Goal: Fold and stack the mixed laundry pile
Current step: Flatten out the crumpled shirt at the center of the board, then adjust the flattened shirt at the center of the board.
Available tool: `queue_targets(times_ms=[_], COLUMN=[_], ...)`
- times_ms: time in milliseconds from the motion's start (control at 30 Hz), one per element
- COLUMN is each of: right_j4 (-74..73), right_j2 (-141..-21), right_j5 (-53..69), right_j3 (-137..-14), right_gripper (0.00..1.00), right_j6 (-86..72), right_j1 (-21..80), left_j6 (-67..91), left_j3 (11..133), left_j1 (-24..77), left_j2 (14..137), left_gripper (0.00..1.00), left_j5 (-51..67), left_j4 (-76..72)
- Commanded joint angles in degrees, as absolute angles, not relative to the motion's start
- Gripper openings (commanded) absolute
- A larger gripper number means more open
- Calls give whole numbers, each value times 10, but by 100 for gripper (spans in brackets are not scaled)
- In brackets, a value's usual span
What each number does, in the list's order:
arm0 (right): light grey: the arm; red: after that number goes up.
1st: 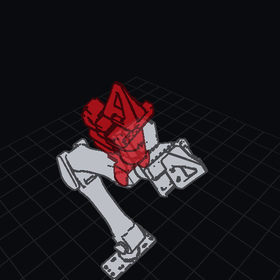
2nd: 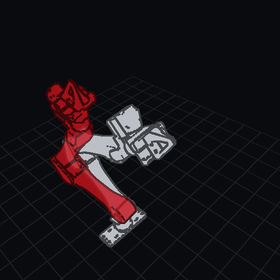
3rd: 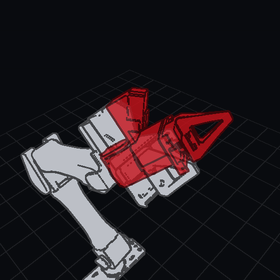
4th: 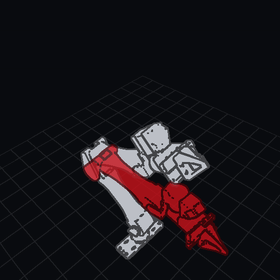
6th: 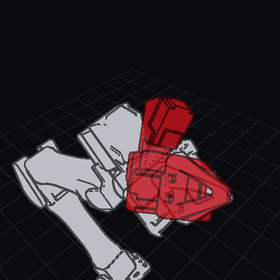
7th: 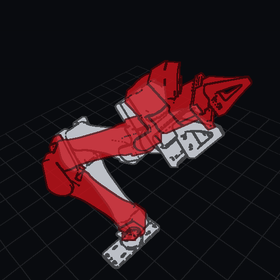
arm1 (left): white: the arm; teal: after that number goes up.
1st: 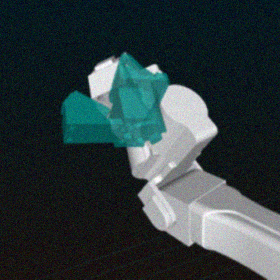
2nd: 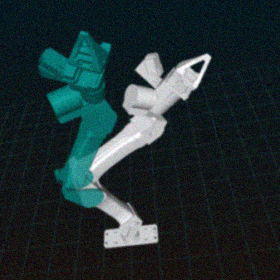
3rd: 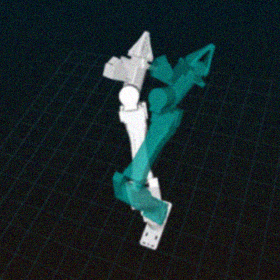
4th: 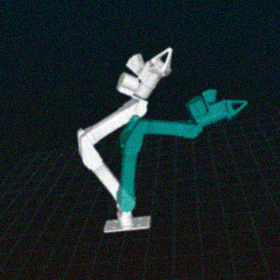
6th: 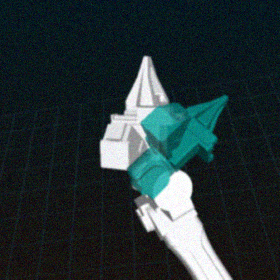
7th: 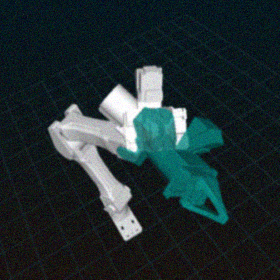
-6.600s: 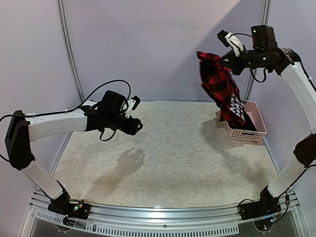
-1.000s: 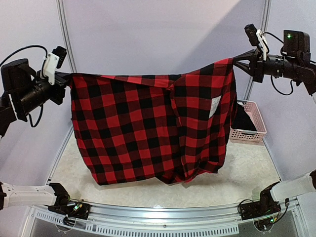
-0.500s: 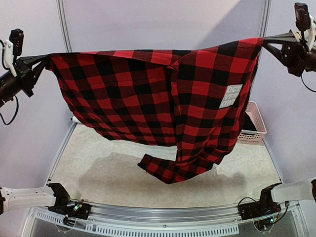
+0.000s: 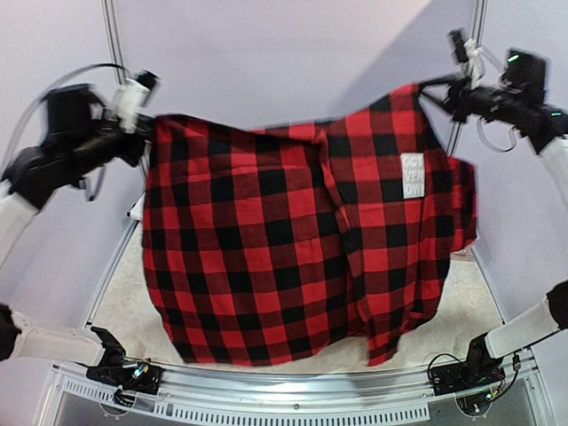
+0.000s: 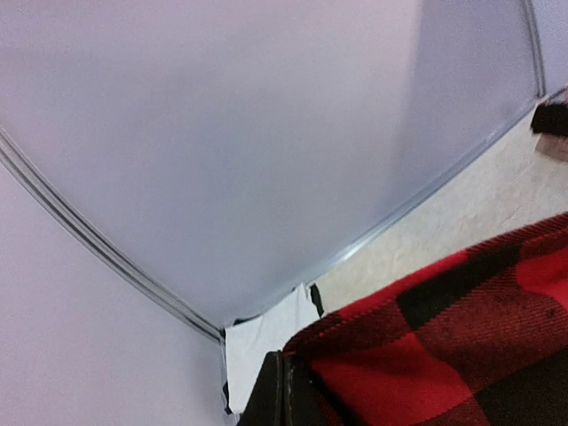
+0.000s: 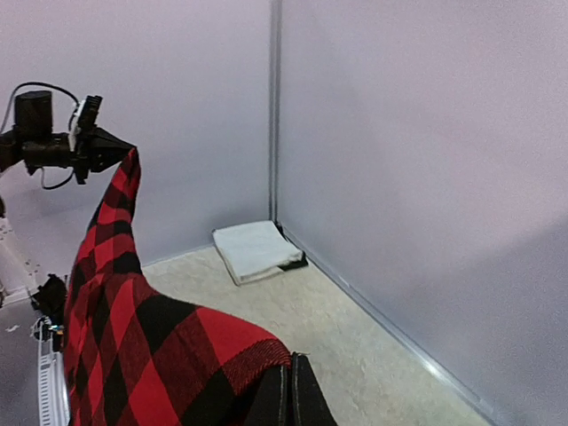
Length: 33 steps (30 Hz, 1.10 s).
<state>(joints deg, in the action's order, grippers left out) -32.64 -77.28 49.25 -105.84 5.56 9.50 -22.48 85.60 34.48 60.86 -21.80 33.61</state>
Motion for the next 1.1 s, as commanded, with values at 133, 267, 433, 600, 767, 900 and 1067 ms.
queue_targets(times_ms=[133,267,433,600,767,900,1067], right_j4=[-202,-203,-258,-349,-344,-333,-389], right_j2=[-909,-1063,-1245,-1398,-1303,-1142,-1006], right_j5=[281,200,122,76,111,229,316], right_j3=[-908,-987,-1186,-1374,-1212,-1026,-857], right_gripper=[0,0,0,49,65,64,52], right_j6=[109,111,76,61,63,128,267], right_j1=[98,97,98,98,90,91,126], left_j6=[-205,-183,-170,-140,-129,-107,-107], left_j3=[861,984,1159,1257,1103,987,881], left_j1=[244,216,198,201,241,288,347], left_j2=[895,1069,1238,1309,1203,1099,1012], left_gripper=[0,0,0,42,53,53,50], left_j5=[-207,-199,-207,-238,-242,-192,-88], left_j4=[236,270,295,332,313,340,392])
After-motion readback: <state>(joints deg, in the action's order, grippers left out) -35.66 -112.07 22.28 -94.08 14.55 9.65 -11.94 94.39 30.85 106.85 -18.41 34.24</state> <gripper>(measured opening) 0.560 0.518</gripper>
